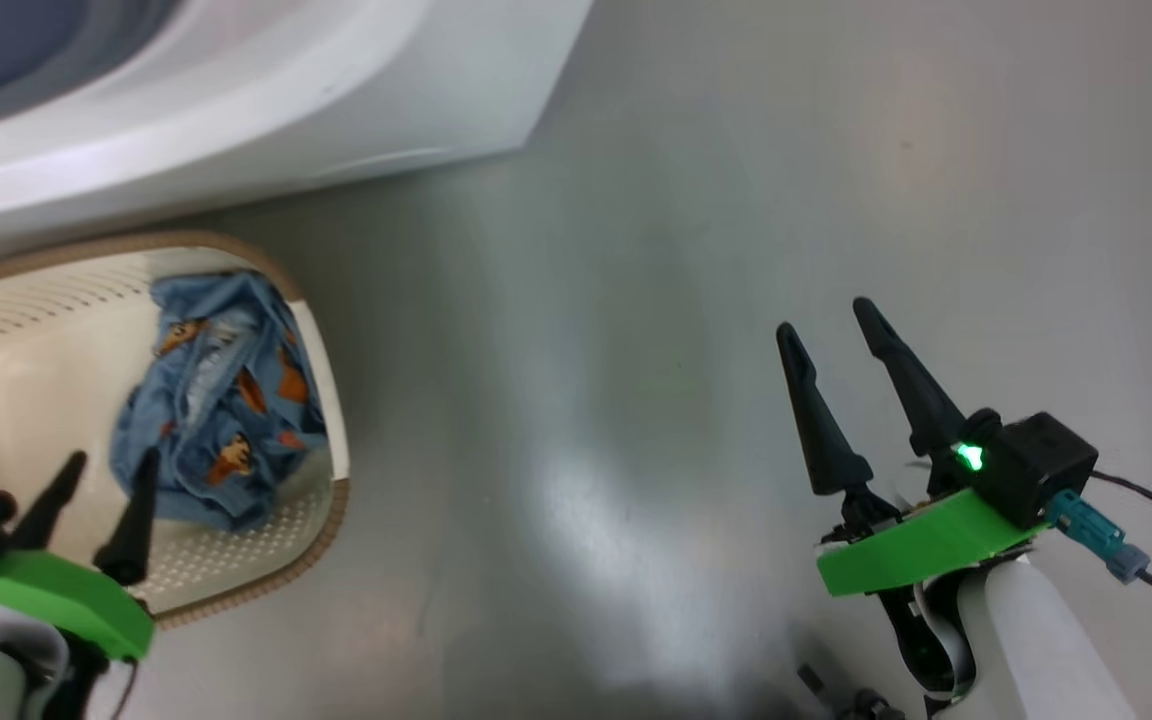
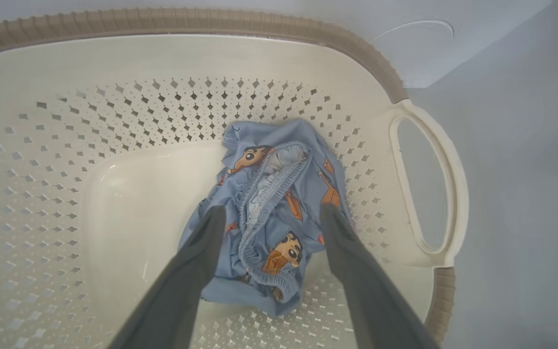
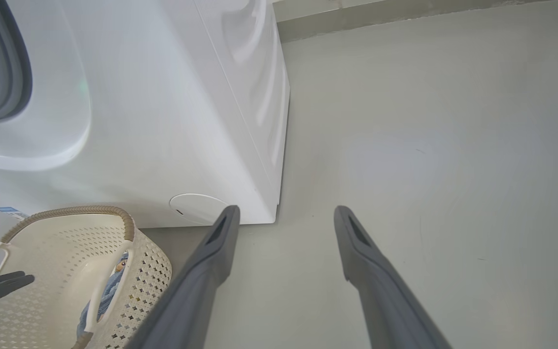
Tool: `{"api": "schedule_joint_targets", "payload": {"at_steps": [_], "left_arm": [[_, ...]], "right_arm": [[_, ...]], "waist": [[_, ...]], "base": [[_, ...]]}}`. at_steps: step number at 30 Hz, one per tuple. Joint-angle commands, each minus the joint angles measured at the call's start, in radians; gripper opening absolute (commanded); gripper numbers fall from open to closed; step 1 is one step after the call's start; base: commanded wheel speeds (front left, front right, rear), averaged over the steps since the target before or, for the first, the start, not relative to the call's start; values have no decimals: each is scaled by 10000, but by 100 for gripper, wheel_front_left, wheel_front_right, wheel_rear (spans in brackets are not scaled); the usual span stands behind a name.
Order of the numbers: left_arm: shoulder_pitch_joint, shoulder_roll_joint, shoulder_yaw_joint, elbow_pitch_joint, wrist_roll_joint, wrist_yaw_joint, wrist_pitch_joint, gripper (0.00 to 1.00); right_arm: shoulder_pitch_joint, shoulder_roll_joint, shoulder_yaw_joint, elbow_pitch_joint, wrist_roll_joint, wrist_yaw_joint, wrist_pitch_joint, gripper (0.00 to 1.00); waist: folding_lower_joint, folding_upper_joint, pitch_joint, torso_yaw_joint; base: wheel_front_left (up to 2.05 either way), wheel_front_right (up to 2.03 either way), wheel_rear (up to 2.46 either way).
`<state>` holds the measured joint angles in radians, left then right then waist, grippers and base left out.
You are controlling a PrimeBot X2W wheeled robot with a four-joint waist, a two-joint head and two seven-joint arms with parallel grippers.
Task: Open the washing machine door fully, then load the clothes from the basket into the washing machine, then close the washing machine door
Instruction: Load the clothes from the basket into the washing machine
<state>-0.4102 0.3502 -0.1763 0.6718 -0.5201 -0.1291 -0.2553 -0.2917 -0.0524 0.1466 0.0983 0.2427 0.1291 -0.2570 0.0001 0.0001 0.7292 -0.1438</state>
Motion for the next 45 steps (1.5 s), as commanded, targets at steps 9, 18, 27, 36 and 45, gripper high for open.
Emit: {"api": "schedule_joint_targets", "payload": {"at_steps": [9,18,27,36,45], "left_arm": [[-592,1407,-521,577,-893,-15,-65,100],[-1379,2320,-1810,1282,-1847,-15,-65,100],[-2099,2923,-2938,2011,-2311,-15,43,100],[-3179,2894,-3451,3336,-1938,85,35,100],[-3928,2313,-4024,4121,-1706,9,22,100]], "right_arm": [[-48,22,523,-517,444,16,-48,100],[30,22,750,-682,814,16,-48,100],[100,22,805,-830,997,16,-48,100],[197,22,703,-922,899,16,-48,100],[291,22,593,-973,726,16,-48,100]], "waist": [[-1,-1,1144,-919],[-1,-1,1699,-1396],[-1,-1,2132,-1710],[-1,-1,2538,-1742],[-1,-1,2688,-1501]], "base": [[0,0,0],[0,0,0],[0,0,0],[0,0,0],[0,0,0]]}}
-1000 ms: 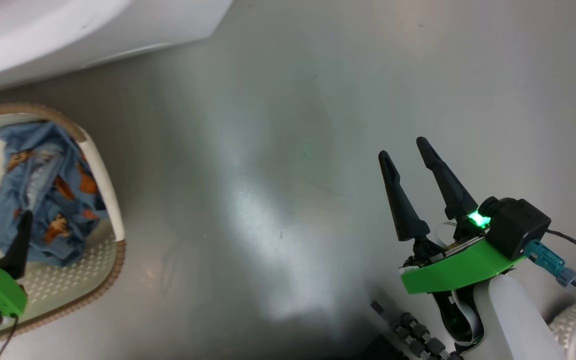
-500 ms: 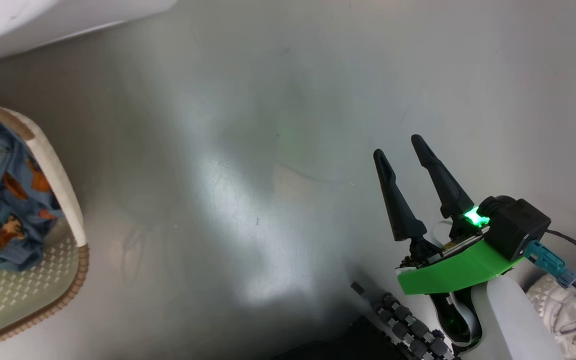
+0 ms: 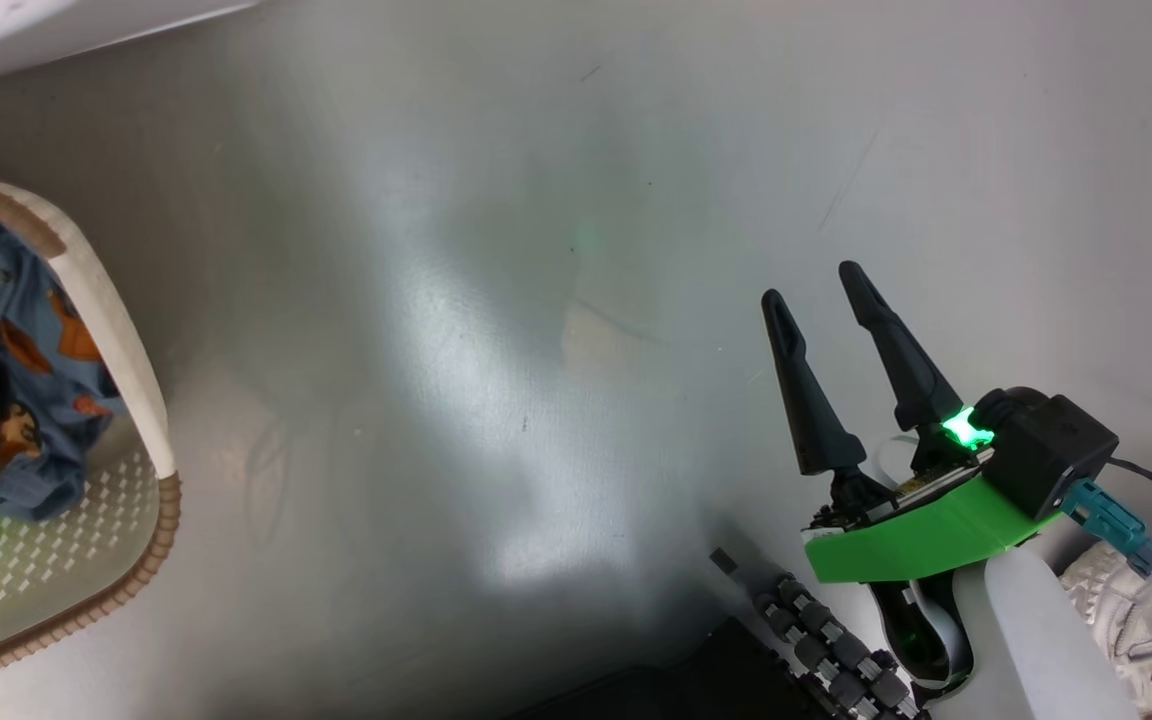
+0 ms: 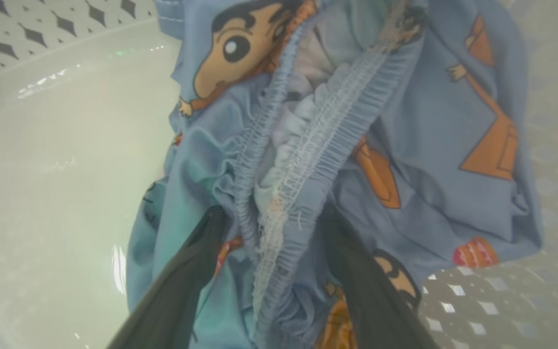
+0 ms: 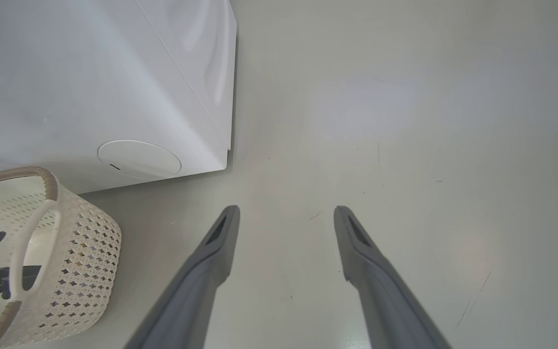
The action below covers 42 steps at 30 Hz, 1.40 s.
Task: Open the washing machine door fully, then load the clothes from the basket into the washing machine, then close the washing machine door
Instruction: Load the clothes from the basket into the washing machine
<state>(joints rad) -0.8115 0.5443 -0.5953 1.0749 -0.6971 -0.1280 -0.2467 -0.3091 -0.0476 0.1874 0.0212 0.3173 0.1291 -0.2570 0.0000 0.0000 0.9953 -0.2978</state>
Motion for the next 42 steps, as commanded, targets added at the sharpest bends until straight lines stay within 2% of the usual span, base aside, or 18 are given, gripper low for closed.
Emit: {"api": "schedule_joint_targets", "payload": {"at_steps": [1,10,16,17,18,19,20,28,37,42], "left_arm": [[26,327,98,124,59,-9,-66,100],[-254,171,-665,-203,-397,-24,364,100],[-322,169,-1224,-649,-1108,-25,856,100],[-298,178,-1301,-770,-1305,-25,957,94],[-286,210,-1374,-908,-1485,-25,996,49],[-281,267,-1455,-1014,-1619,-25,1007,21],[-222,356,-1605,-1239,-1945,-26,1020,0],[70,660,-1997,-1577,-2916,-26,455,0],[644,486,-2134,-1705,-3522,-26,-107,0],[1036,275,-1650,-2051,-3510,-26,-145,0]], "right_arm": [[472,-26,177,-206,-33,16,-48,100],[589,-26,108,-251,-76,16,-48,100],[698,-26,52,-277,-82,16,-48,100],[693,-26,43,-269,-76,16,-48,100],[681,-26,38,-258,-72,16,-48,100],[661,-26,43,-249,-64,16,-48,100],[597,-26,63,-243,-44,16,-48,100],[247,-26,86,-116,-38,16,-48,100],[128,-26,-134,109,-180,16,-48,100],[89,-26,-230,287,-344,16,-48,100]], "waist": [[0,0,35,53],[0,0,13,43],[0,0,-14,24],[0,0,-21,26],[0,0,-28,28],[0,0,-34,28],[0,0,-58,29],[0,0,-459,66],[0,0,-1520,336],[0,0,-2178,607]], "base": [[0,0,0],[0,0,0],[0,0,0],[0,0,0],[0,0,0],[0,0,0],[0,0,0],[0,0,0],[0,0,0],[0,0,0]]}}
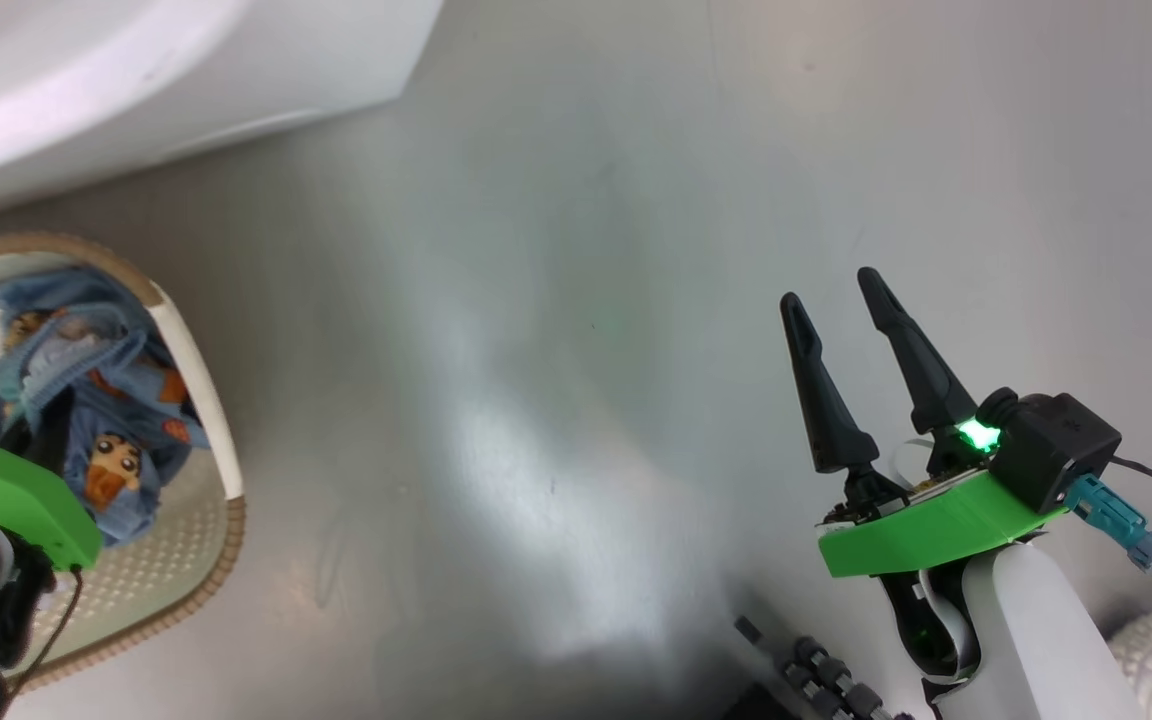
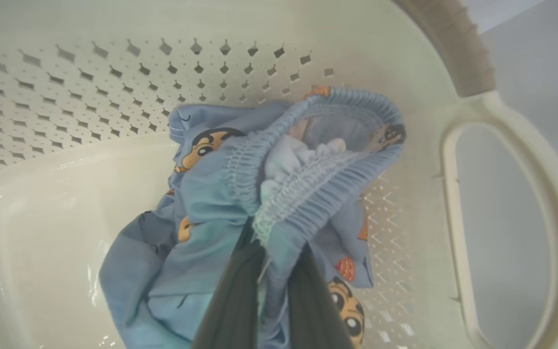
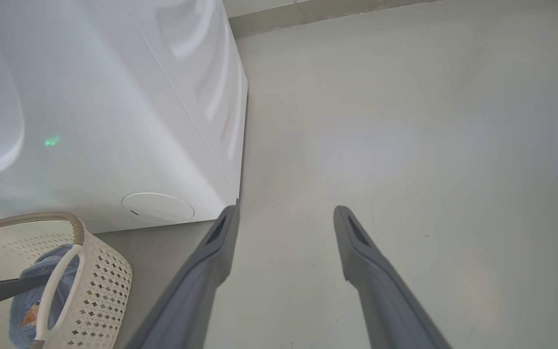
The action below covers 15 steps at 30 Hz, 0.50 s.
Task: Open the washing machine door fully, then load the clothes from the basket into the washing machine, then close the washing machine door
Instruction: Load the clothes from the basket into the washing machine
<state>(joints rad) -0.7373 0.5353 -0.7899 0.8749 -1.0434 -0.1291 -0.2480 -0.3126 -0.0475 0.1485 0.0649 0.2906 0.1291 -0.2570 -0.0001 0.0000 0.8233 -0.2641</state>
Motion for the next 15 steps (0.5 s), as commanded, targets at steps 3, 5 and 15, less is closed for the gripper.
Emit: {"api": "schedule_joint_targets", "payload": {"at_steps": [3,5,15], "left_arm": [[719,208,862,-328,162,-15,-134,0],[1022,88,1302,-521,332,-15,-135,0],[2413,-596,3426,-1561,1463,-15,-136,0]], "right_arm": [[98,-27,146,-52,-150,16,-48,100],[98,-27,121,16,-212,16,-48,100],[158,-27,-3,353,-486,16,-48,100]], "waist": [[1,0,-876,454],[1,0,-1137,586],[1,0,-2274,1234]], "base": [[0,0,0],[0,0,0],[0,0,0]]}}
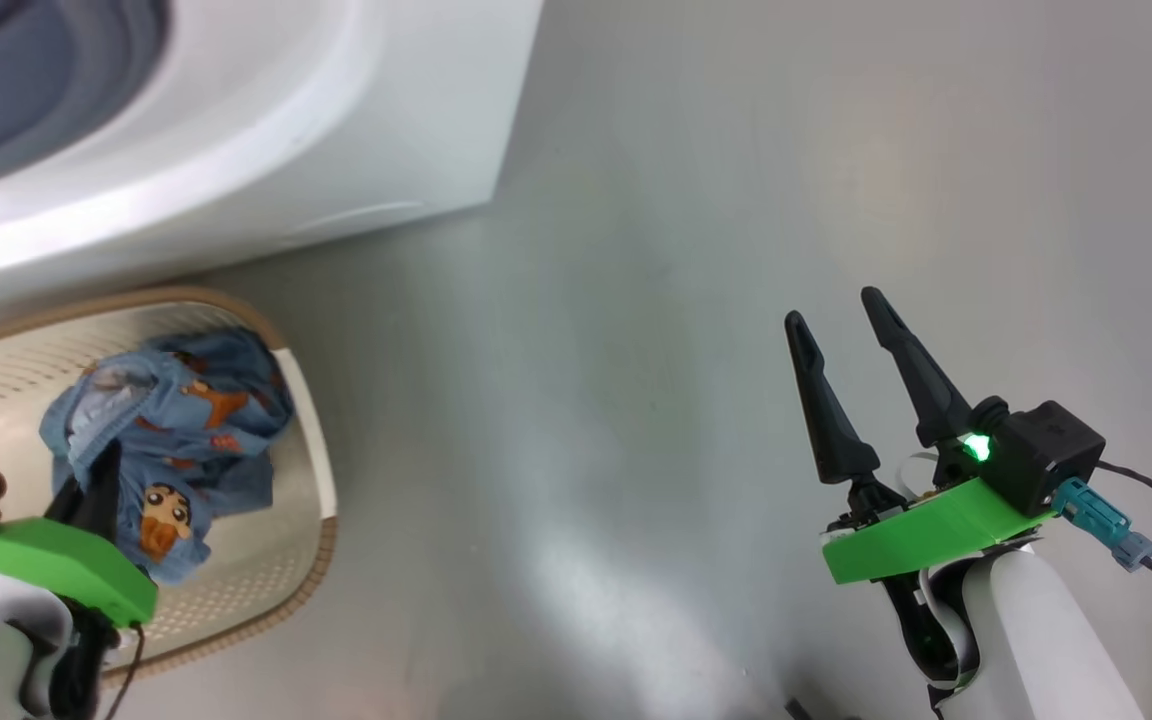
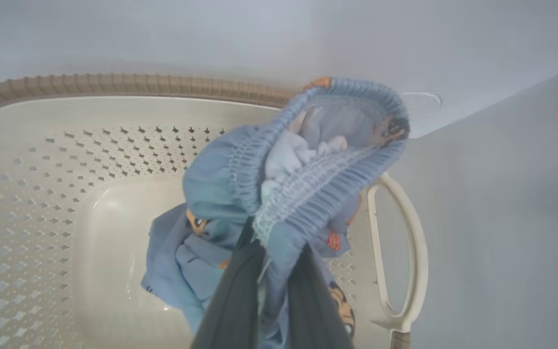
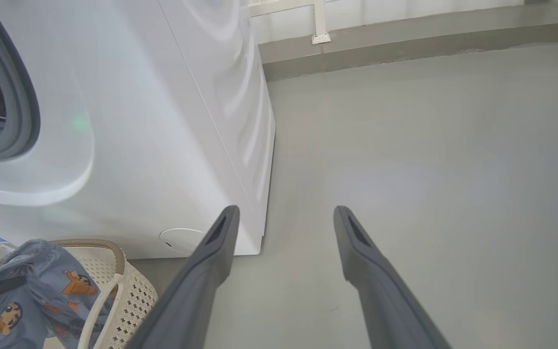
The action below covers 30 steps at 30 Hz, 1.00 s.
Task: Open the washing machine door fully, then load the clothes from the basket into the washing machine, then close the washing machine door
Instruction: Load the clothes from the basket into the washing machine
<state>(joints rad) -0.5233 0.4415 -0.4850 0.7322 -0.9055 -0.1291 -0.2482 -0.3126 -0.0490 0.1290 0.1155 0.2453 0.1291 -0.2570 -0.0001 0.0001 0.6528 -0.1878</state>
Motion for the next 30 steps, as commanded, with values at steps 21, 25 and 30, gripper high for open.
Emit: {"api": "schedule_joint_targets", "payload": {"at_steps": [21,25,30], "left_arm": [[3028,-1466,4056,-3308,2789,-15,-135,0],[3475,-1801,4640,-3908,3453,-15,-135,0],[4030,-2183,5380,-4748,4340,-15,-135,0]], "right_arm": [[906,-12,-17,576,-491,16,-48,100],[1078,-12,-97,652,-538,16,-48,100],[1274,-12,-119,728,-554,16,-48,100]], "waist": [[1,-1,-3412,1335],[1,-1,-3909,1453],[1,-1,-4450,1525]], "base": [[0,0,0],[0,0,0],[0,0,0]]}}
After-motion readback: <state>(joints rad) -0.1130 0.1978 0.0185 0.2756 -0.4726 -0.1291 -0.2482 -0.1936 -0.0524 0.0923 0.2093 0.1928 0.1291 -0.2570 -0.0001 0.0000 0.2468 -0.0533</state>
